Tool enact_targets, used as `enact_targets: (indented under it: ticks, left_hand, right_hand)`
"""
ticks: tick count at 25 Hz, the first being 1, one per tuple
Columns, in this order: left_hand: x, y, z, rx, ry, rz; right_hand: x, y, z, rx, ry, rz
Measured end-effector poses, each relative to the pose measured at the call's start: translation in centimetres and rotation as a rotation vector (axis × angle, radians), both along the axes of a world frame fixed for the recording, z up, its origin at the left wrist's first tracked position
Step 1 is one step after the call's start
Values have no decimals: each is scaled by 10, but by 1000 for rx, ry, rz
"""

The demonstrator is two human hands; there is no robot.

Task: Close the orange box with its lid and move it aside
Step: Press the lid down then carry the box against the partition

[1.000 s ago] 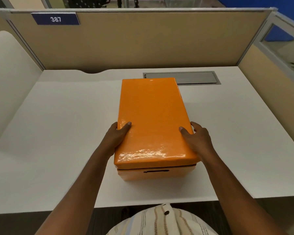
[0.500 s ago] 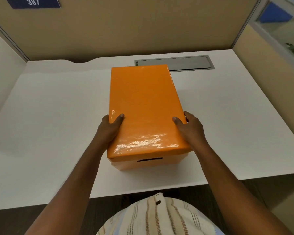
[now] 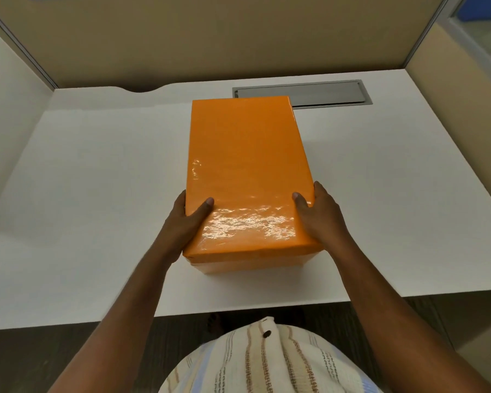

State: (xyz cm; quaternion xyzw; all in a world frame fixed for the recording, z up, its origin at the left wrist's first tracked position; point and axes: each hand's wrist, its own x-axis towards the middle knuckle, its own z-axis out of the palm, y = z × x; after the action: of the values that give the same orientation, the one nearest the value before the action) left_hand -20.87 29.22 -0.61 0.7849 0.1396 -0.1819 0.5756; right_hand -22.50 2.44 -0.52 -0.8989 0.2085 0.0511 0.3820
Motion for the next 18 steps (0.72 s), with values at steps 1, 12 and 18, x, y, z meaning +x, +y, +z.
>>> enact_targets:
  ticks: [1, 12, 18]
  left_hand:
    - [-3, -4, -2, 44, -29, 36]
    - [-9, -11, -21, 167, -233, 125]
    - [-6, -11, -26, 216, -220, 117]
  right_hand:
    - [-2, 2, -3, -28, 2, 1]
    - [-10, 14, -22, -259, -31, 7]
    - [-6, 9, -23, -164, 4, 37]
